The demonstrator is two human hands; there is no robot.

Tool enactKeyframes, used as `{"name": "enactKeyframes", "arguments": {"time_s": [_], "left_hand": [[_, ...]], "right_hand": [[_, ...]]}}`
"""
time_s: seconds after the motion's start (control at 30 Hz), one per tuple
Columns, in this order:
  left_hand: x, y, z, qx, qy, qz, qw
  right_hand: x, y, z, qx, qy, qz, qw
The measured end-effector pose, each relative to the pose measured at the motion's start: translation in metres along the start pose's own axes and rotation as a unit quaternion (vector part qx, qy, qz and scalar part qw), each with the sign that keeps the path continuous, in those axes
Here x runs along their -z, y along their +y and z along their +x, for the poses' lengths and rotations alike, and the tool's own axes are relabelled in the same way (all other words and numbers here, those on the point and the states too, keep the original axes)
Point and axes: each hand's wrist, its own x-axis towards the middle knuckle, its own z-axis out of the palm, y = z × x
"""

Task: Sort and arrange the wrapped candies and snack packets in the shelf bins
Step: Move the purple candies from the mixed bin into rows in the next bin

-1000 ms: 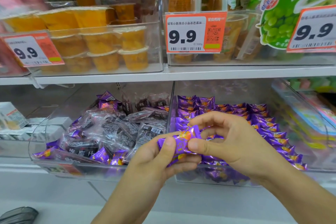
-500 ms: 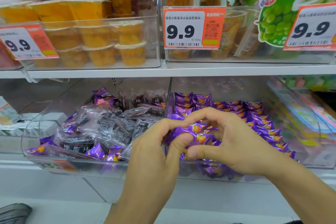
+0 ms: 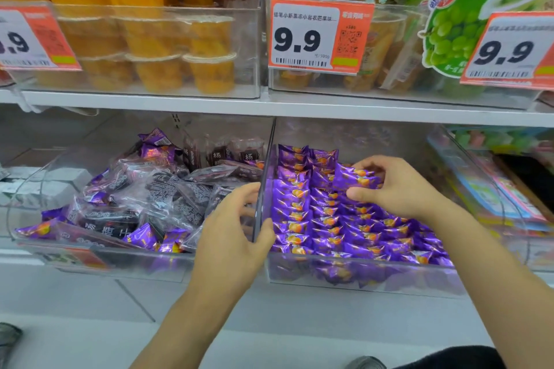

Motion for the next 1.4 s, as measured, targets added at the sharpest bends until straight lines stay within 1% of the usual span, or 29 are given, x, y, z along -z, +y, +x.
{"name": "enactKeyframes", "arguments": {"time_s": [0.1,0.23,0.33,0.43,0.5,0.6,0.73,0.93,1.07,1.2,1.33,1.4], "left_hand": [[-0.002,-0.002,-0.001,-0.008,0.016,-0.015,1.0],[-0.001,-0.008,-0.001,-0.001,0.004,-0.037,0.999],[0.001,-0.011,-0.002,0.006,-0.006,-0.039,0.999],[0.0,-0.011,-0.003,0.005,-0.003,-0.037,0.999],[0.0,-0.011,-0.003,0.005,0.0,-0.039,0.999],[-0.001,-0.011,-0.004,0.003,0.004,-0.041,0.999],[-0.001,-0.011,-0.005,0.009,0.008,-0.048,0.999],[-0.001,-0.013,-0.005,0.008,0.011,-0.047,0.999],[-0.001,-0.013,-0.005,0.003,0.012,-0.042,0.999],[-0.001,-0.012,-0.005,0.001,0.011,-0.041,0.999],[-0.001,-0.013,-0.005,0.005,0.008,-0.04,0.999],[-0.001,-0.014,-0.005,0.005,0.008,-0.036,0.999]], "right_hand": [[-0.014,0.0,0.014,-0.008,-0.037,-0.012,0.999],[-0.032,-0.002,0.027,-0.023,-0.068,-0.011,0.997],[-0.036,-0.004,0.03,-0.043,-0.049,-0.015,0.998],[-0.032,-0.004,0.028,-0.057,-0.017,-0.026,0.998],[-0.03,-0.004,0.026,-0.068,-0.008,-0.027,0.997],[-0.028,-0.005,0.023,-0.073,-0.01,-0.037,0.997],[-0.03,-0.01,0.022,-0.054,-0.004,-0.036,0.998],[-0.029,-0.013,0.02,-0.057,-0.025,-0.027,0.998],[-0.025,-0.011,0.019,-0.063,-0.003,-0.029,0.998],[-0.024,-0.011,0.02,-0.063,-0.008,-0.042,0.997],[-0.029,-0.013,0.021,-0.054,0.011,-0.025,0.998],[-0.032,-0.014,0.021,-0.044,0.005,-0.025,0.999]]}}
